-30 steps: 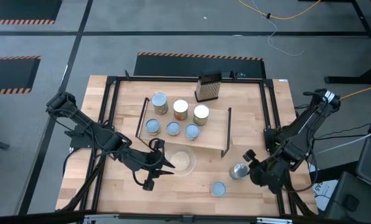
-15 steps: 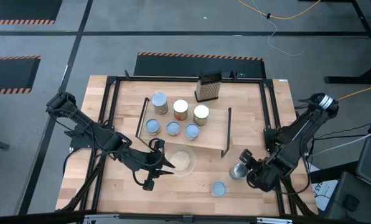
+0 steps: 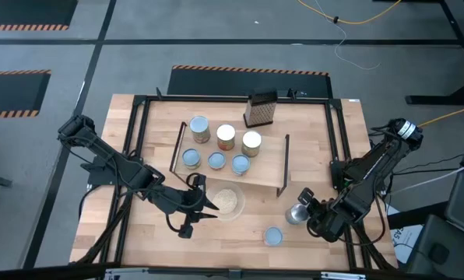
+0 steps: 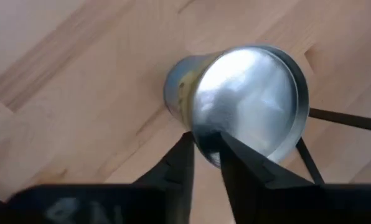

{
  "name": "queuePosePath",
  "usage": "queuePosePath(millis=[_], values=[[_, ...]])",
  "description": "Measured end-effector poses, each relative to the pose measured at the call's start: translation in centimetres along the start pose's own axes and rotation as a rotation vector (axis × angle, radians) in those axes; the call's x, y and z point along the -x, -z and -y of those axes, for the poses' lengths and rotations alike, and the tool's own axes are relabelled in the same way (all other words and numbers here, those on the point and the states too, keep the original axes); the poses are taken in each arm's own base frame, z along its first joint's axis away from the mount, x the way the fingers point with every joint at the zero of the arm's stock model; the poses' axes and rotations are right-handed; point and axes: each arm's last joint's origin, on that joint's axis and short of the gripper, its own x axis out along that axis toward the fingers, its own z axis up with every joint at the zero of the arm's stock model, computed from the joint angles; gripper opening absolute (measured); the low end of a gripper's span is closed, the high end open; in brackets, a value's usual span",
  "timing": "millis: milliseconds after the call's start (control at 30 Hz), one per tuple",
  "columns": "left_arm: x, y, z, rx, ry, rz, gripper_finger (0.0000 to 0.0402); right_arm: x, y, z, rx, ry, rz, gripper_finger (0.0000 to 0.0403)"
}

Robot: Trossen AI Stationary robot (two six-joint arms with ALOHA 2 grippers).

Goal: Pick and place cans onto a shelf
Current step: Put the canned cherries on the shelf

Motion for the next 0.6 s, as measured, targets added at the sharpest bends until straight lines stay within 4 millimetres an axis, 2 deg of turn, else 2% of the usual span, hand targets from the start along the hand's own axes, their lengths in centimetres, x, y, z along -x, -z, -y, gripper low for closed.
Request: queuePosePath(millis=[233, 600], values=[[0.0, 0.0, 0.0, -0.007, 0.0, 0.0, 0.0094, 0.0, -0.5, 0.0, -0.042, -0.015, 0.053, 0.0009], [0.0, 0.0, 0.0, -0.008, 0.0, 0.0, 0.0094, -0.1, -1.7, -0.1, -0.076, -0.03, 0.168, 0.0003]])
